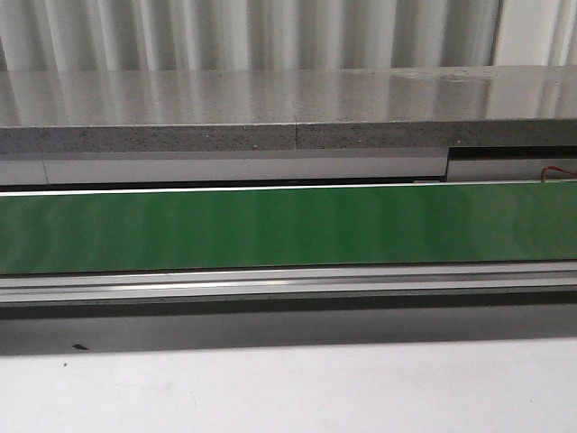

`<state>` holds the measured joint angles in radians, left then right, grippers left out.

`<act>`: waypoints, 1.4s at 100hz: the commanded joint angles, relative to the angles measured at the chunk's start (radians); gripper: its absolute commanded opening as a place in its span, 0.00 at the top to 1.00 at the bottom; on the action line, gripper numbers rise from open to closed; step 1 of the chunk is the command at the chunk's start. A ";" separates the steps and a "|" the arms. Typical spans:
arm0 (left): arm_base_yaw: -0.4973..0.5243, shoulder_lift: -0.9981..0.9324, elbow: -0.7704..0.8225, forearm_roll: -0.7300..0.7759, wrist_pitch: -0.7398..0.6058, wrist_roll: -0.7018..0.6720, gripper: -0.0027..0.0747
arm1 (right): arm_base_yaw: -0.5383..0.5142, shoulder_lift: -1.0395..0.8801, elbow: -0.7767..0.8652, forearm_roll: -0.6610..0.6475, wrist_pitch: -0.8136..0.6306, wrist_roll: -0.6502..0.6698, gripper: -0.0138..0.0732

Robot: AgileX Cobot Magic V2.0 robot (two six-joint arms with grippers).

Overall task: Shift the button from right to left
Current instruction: 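Grasp the yellow-capped button by its blue base with the right gripper, then lift the button and place it on the conveyor belt, then release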

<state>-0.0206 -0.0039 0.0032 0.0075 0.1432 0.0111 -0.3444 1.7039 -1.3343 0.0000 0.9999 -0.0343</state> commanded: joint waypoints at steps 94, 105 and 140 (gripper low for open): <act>0.003 -0.032 0.039 -0.008 -0.087 -0.011 0.99 | 0.284 0.004 0.031 0.055 -0.028 0.218 0.51; 0.003 -0.032 0.039 -0.008 -0.087 -0.011 0.99 | 0.289 -0.017 0.031 0.055 -0.031 0.209 0.23; 0.003 -0.032 0.039 -0.008 -0.087 -0.011 0.99 | 0.395 -0.188 0.037 0.056 -0.053 0.119 0.10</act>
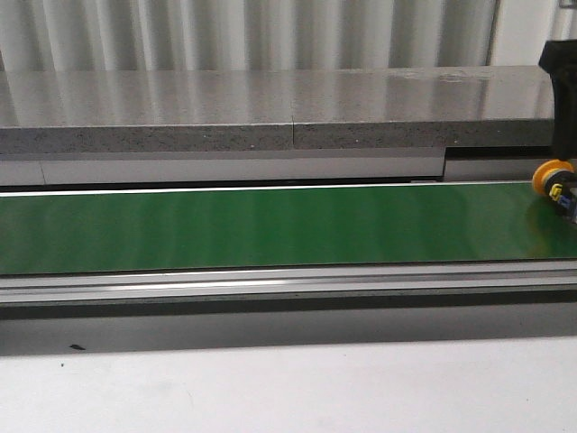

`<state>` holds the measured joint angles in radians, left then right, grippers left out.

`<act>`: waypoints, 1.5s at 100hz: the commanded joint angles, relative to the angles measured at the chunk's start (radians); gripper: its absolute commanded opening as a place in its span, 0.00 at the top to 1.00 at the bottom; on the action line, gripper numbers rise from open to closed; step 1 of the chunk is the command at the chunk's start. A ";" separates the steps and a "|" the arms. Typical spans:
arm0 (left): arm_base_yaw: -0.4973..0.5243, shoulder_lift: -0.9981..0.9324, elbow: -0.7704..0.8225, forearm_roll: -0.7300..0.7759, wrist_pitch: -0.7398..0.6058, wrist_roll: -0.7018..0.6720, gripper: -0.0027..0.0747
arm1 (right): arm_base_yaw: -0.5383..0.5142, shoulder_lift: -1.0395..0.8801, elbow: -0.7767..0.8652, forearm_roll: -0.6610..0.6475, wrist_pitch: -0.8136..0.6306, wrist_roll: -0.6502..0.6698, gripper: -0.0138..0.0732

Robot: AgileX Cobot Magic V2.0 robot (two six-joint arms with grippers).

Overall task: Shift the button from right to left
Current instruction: 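Lift the button and place it on the conveyor belt, then release, then let the belt carry the button toward the left gripper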

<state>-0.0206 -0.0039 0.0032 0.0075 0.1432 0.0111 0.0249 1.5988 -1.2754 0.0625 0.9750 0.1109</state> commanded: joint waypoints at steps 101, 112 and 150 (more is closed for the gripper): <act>0.003 -0.032 0.039 -0.008 -0.087 -0.011 0.99 | 0.112 -0.918 0.652 -0.032 -0.489 -0.097 0.92; 0.003 -0.032 0.039 -0.008 -0.087 -0.011 0.99 | 0.112 -1.045 0.716 -0.032 -0.518 -0.097 0.92; 0.003 -0.032 0.039 -0.008 -0.087 -0.011 0.99 | 0.112 -1.418 0.892 -0.032 -0.549 -0.097 0.92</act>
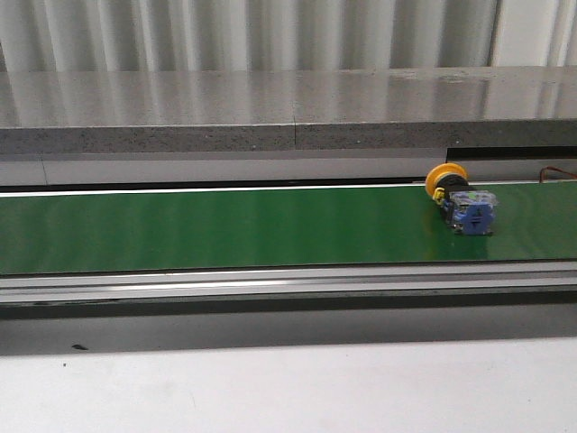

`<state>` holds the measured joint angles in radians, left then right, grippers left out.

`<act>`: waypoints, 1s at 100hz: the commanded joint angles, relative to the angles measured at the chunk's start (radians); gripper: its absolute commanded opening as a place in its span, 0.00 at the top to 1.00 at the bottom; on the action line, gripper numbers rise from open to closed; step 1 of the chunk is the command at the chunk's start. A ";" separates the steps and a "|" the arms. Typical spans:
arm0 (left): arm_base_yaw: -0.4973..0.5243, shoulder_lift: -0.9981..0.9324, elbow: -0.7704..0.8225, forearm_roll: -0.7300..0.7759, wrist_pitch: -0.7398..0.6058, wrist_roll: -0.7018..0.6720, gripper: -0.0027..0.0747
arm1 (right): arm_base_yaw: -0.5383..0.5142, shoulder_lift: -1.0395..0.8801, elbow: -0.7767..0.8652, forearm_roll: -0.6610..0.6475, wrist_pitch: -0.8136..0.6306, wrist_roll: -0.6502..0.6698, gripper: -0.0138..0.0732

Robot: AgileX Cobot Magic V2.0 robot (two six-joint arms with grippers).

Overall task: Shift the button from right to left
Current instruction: 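Let the belt carry the button toward the left gripper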

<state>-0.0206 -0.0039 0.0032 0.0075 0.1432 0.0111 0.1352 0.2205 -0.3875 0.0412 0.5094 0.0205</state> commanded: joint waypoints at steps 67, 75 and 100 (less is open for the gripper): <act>0.003 0.012 -0.105 -0.008 -0.027 -0.005 0.99 | 0.002 -0.084 0.025 -0.010 -0.102 -0.007 0.92; 0.003 0.061 -0.182 0.001 0.053 -0.005 0.99 | 0.002 -0.084 0.025 -0.010 -0.102 -0.007 0.92; 0.003 0.277 -0.366 0.001 0.299 -0.005 0.99 | 0.001 -0.084 0.025 -0.010 -0.103 -0.007 0.92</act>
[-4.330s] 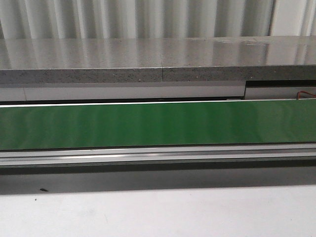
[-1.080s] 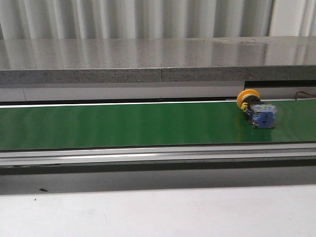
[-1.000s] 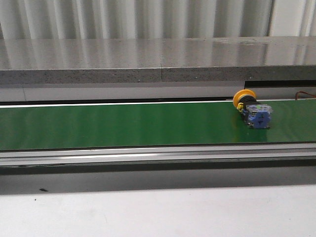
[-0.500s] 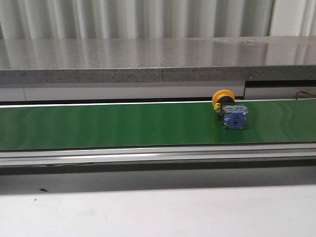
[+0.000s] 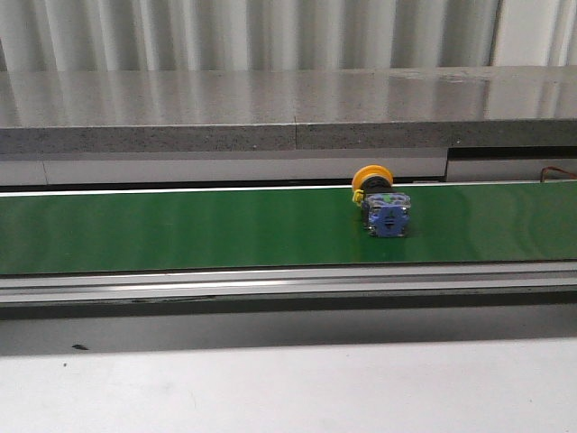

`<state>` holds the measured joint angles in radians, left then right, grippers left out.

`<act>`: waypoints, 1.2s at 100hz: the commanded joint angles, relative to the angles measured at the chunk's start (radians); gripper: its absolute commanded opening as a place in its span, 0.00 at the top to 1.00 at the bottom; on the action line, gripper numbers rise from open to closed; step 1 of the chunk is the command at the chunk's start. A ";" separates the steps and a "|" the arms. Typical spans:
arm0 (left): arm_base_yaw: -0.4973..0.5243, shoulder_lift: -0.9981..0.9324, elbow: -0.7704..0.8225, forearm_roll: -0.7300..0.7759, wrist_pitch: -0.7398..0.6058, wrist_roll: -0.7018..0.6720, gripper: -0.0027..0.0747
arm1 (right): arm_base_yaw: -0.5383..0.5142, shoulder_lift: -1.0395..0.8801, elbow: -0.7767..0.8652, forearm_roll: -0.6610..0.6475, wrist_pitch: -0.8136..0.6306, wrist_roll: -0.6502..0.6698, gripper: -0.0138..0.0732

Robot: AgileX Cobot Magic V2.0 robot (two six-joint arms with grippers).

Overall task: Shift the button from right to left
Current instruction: 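Let the belt carry the button toward the left gripper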

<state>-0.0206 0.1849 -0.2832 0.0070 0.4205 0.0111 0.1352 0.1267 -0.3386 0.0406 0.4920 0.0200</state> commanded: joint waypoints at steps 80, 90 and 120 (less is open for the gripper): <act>0.003 0.532 -0.318 -0.084 0.159 -0.005 0.21 | 0.001 0.010 -0.024 -0.010 -0.085 -0.006 0.92; 0.003 0.592 -0.373 -0.135 0.241 -0.005 0.21 | 0.001 0.010 -0.024 -0.010 -0.085 -0.006 0.92; -0.082 0.860 -0.590 -0.277 0.388 -0.003 0.23 | 0.001 0.010 -0.024 -0.010 -0.085 -0.006 0.92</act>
<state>-0.0570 0.9958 -0.7986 -0.2214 0.8343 0.0111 0.1352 0.1252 -0.3386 0.0406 0.4877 0.0200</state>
